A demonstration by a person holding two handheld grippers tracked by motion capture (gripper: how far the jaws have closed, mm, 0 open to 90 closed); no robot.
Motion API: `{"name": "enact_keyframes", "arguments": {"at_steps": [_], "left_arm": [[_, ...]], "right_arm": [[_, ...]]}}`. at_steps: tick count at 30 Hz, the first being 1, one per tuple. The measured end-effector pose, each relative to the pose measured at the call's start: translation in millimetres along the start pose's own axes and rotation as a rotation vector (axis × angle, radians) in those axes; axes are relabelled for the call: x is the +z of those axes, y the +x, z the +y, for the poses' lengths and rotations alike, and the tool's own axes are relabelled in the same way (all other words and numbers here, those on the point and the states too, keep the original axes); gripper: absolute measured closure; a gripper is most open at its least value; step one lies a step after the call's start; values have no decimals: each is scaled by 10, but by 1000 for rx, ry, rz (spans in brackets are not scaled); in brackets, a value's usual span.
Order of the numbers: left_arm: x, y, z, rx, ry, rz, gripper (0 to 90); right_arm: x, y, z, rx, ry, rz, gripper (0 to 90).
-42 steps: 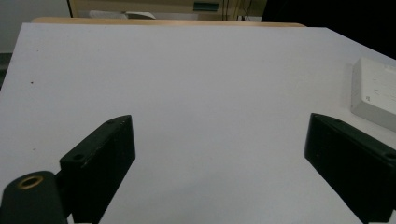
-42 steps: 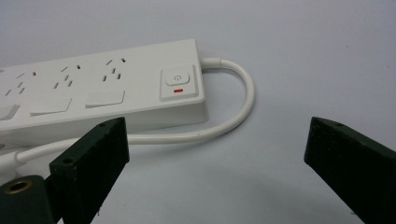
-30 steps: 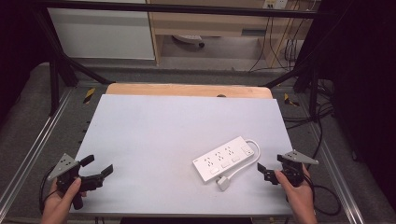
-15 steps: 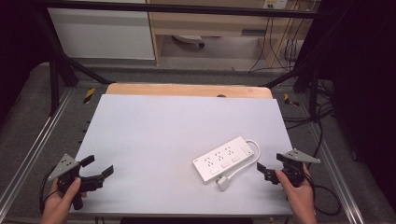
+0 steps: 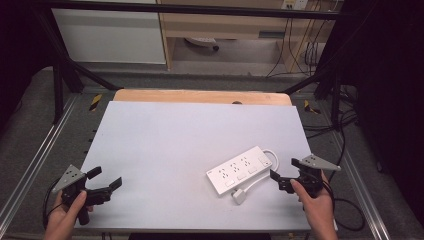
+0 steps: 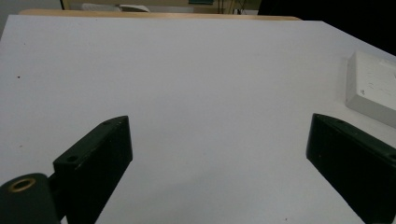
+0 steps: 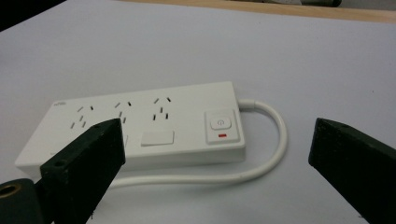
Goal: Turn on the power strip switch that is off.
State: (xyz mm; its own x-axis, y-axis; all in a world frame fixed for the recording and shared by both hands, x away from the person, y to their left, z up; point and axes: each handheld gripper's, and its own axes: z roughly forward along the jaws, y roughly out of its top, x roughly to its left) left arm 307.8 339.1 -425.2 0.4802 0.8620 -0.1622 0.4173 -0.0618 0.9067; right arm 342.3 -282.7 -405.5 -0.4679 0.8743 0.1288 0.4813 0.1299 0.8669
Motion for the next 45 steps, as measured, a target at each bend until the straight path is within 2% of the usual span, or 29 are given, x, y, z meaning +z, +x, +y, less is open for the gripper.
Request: {"name": "enact_keyframes", "arguments": {"at_steps": [9,14,18,23,31,45], "left_arm": [[4,-6,-2,-2,3,0,66],[5,-10,-2,-1,2,-1,66],[2,-10,0,2,0,-1,66],[4,-12,1,2,0,-3,66],[2,-14,4,2,-2,-4,61],[5,-20,6,2,3,-8,61]], "right_arm": [[6,147,178,-35,-14,19,42],[19,202,249,-23,-28,38,46],[57,233,291,-15,-40,28,44],[107,305,343,-29,-39,40,41],[202,422,381,-59,-29,57,48],[309,548,408,-63,-20,87,67]]}}
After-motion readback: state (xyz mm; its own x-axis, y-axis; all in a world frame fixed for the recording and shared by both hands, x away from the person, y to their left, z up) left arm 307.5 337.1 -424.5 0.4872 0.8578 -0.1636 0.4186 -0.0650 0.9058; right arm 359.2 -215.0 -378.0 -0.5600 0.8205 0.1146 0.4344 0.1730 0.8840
